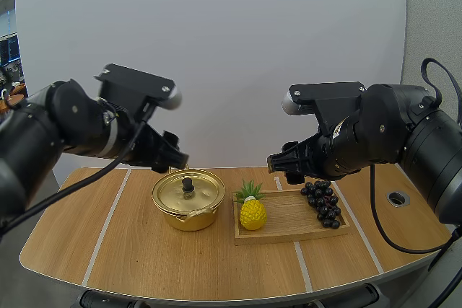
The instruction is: Open the pot, put the grape inside, and close it
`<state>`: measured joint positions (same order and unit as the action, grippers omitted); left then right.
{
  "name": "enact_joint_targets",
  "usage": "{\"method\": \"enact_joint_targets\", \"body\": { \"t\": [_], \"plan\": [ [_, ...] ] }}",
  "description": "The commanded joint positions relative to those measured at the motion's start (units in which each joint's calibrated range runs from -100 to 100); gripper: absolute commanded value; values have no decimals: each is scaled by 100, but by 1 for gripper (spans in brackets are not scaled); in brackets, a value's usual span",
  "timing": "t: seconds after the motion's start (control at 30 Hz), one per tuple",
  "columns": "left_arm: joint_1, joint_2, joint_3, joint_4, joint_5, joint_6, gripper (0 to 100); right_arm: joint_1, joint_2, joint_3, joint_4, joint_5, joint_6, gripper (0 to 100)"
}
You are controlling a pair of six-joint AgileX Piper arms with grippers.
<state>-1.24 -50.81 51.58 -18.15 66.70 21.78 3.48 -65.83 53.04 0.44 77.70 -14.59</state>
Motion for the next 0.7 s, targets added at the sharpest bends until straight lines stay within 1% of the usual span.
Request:
{"method": "enact_joint_targets", "body": {
  "t": [0.0,0.2,0.3,0.67],
  "plan": [
    [-16,602,-138,-281,85,543,100,-22,-30,-41,-44,-102,7,100],
    [-16,1927,-523,-294,126,931,100,-22,-30,-41,6,-102,7,100],
    [-16,2509,-840,-293,126,966,100,-22,-30,-41,6,-102,7,100],
    [-16,3961,-1753,-293,292,1031,100,-22,-30,-41,6,-102,7,100]
  ]
}}
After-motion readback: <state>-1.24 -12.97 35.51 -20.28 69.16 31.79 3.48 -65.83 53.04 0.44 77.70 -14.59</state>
